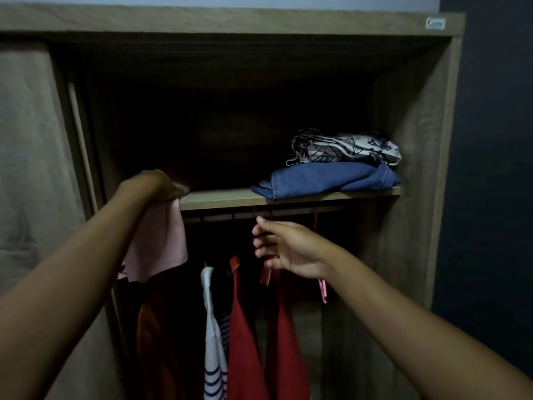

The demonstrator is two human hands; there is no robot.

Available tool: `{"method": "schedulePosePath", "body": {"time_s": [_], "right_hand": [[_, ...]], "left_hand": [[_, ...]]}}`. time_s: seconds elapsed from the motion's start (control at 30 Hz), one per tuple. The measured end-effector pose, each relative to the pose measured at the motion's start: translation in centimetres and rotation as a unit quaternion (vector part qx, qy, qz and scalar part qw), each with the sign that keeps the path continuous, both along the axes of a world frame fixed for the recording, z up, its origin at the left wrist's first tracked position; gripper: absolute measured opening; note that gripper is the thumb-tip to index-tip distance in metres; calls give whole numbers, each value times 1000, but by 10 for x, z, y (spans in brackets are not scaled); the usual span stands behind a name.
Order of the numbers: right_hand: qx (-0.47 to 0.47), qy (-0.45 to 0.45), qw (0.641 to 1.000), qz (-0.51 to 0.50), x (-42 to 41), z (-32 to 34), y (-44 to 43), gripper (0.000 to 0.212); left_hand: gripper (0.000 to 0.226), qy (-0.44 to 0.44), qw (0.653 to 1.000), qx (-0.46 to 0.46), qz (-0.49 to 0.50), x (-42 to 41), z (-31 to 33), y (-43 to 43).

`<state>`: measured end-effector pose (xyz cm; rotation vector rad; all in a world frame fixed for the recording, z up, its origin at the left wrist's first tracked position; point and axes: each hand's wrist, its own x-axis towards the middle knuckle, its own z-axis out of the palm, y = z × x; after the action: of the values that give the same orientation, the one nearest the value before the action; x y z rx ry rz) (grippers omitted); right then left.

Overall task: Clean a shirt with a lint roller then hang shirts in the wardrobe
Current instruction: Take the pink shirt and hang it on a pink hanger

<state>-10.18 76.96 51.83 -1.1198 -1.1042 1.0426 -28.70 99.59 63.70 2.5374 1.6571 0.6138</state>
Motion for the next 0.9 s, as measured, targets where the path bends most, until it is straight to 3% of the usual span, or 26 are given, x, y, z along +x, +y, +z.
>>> {"method": "schedulePosePath", "body": {"time_s": [0.13, 0.27, 0.47, 0.57, 0.67, 0.7, 0.8, 0.9], "right_hand": [[39, -34, 999, 10, -16, 23, -6, 25], [77, -44, 996, -25, -31, 45, 2, 26], [36, -130, 981, -142, -55, 58, 30, 51], [8, -143, 980, -134, -66, 60, 42, 60], [41, -97, 987, -125, -76, 64, 50, 44], [57, -78, 987, -130, -78, 64, 52, 38], [73, -86, 974, -195, -80, 62, 57, 54], [111, -112, 965, -209, -82, 57, 52, 35]], "left_hand": [[62, -1, 1000, 1, 4, -6, 4, 0], [48, -32, 997, 62, -14, -12, -4, -27], [46, -97, 968, 146, -178, -56, -37, -94], [35, -149, 937, 179, -260, -79, -51, -133], [25, -162, 898, 174, -370, -98, -66, -159], [25, -154, 891, 159, -396, -103, -73, -163], [47, -111, 881, 149, -436, -112, -93, -171], [51, -108, 891, 105, -428, -119, -105, -165]]}}
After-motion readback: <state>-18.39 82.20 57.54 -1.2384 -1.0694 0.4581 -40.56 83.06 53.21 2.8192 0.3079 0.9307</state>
